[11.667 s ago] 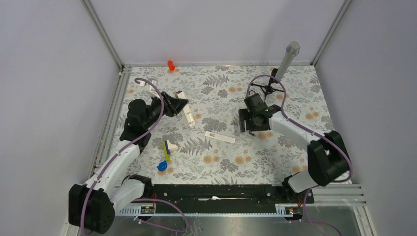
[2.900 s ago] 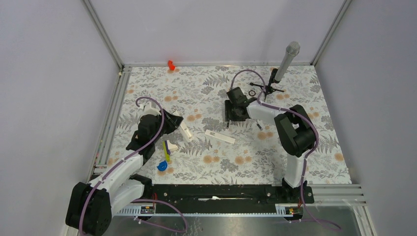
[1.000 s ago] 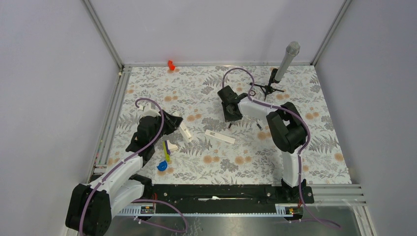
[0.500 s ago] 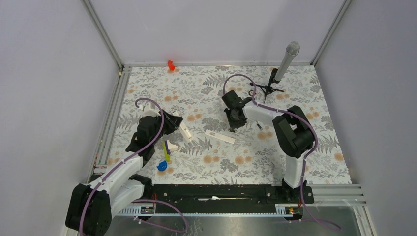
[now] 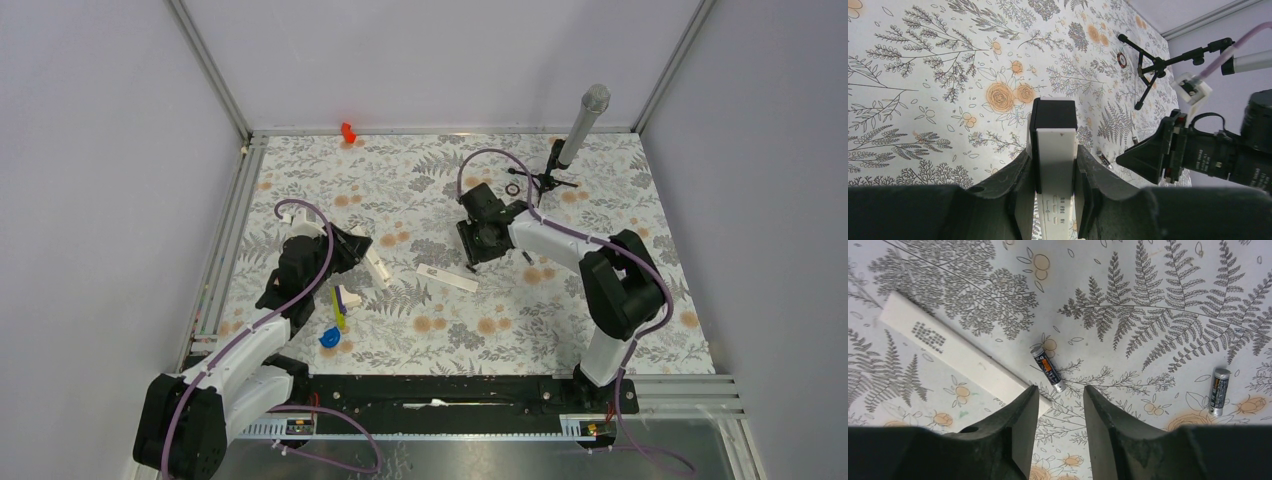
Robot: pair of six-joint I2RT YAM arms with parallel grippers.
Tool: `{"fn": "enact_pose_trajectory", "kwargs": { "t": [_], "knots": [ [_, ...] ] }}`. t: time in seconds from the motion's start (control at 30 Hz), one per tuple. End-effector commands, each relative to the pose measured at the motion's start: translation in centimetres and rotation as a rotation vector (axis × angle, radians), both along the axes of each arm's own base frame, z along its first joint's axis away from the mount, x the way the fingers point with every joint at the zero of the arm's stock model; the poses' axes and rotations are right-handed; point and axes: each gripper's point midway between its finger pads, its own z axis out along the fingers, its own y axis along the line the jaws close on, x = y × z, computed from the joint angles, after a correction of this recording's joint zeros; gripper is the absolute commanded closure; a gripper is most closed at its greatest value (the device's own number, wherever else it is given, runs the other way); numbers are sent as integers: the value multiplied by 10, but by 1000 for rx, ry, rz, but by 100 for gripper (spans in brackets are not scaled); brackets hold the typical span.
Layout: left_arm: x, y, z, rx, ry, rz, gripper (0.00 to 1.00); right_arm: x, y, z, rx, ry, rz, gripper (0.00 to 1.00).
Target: Load the batteries into the remote control
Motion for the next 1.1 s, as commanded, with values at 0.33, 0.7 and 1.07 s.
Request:
{"fn": "enact_pose_trajectory", "kwargs": {
  "t": [0.33,0.7,1.07],
  "knots": [
    [5,-2,26,-37,-95,-7,100,-9,14,-21,-24,30,144,62],
    [4,-7,26,-50,-100,-35,100,-11,8,-37,-90,41,139,86],
    [0,-52,43,-228,-139,-252,100,-16,40,40,179,-63,134,91]
  ]
}}
